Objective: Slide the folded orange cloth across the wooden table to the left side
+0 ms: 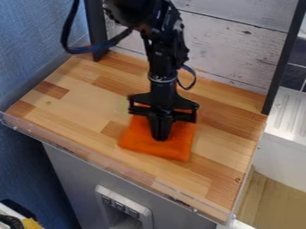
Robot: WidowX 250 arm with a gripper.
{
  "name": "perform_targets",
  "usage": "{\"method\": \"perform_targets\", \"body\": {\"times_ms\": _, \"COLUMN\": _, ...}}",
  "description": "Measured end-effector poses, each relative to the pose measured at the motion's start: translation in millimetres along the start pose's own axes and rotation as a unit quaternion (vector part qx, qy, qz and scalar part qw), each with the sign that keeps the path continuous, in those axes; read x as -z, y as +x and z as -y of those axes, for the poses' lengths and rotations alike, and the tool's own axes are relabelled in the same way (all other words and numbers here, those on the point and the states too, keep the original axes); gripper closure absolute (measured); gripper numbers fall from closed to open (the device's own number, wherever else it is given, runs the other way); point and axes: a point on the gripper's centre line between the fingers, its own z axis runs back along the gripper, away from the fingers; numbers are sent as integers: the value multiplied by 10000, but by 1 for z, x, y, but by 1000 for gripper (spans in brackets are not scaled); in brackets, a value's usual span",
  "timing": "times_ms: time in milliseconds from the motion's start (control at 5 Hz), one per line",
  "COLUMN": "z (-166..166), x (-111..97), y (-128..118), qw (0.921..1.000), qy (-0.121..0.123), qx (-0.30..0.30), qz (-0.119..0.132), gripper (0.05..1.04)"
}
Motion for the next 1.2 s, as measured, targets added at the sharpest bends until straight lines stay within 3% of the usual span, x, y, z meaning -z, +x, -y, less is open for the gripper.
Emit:
{"method": "perform_targets", "body": {"times_ms": 600, "z": -59, "x": -3, "y": 35, "qw": 9969, "qy": -111, "qx": 771, "qz": 102, "gripper": 1021}}
{"method": "perform_targets", "body": {"times_ms": 1200, "z": -117, "x": -3, "y": 37, "qw": 9930, "qy": -31, "qx": 1165, "qz": 177, "gripper": 1021}}
